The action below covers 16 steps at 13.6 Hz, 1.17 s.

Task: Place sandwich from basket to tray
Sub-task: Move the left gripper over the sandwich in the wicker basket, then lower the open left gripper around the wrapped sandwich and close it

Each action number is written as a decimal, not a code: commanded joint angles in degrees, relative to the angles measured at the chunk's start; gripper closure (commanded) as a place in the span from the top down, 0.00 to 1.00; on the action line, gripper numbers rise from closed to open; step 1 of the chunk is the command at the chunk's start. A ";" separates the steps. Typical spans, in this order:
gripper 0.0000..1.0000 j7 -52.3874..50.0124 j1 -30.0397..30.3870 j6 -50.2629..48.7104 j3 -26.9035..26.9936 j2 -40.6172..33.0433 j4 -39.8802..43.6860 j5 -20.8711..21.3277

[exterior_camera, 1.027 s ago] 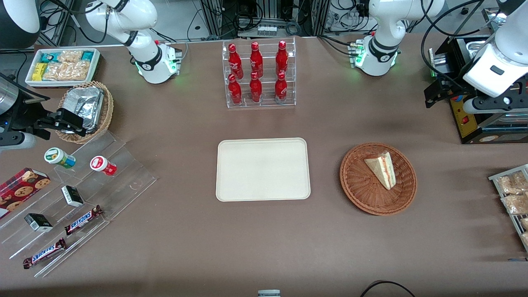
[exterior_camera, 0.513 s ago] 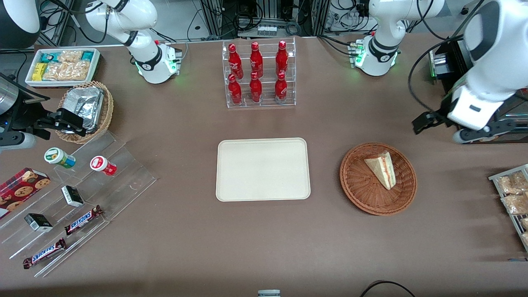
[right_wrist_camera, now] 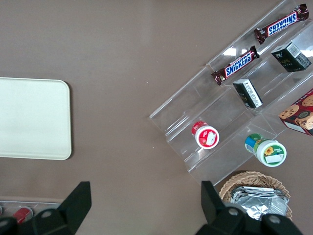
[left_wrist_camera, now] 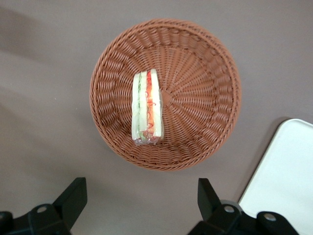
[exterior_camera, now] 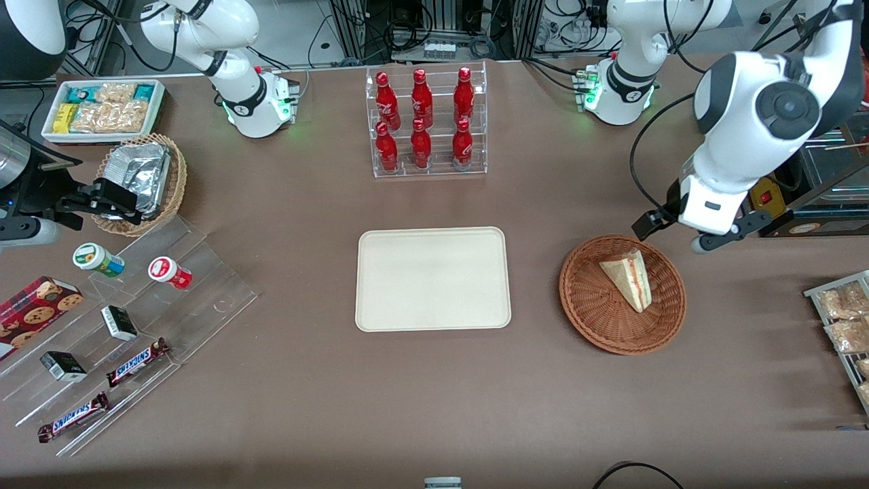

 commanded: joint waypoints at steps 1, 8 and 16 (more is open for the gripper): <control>1.00 -0.91 -0.07 0.96 0.01 3.07 -0.07 0.04; 1.00 -1.00 0.89 6.65 0.45 10.02 -1.47 0.04; 1.00 -1.18 1.86 17.83 1.50 13.72 -6.14 -0.66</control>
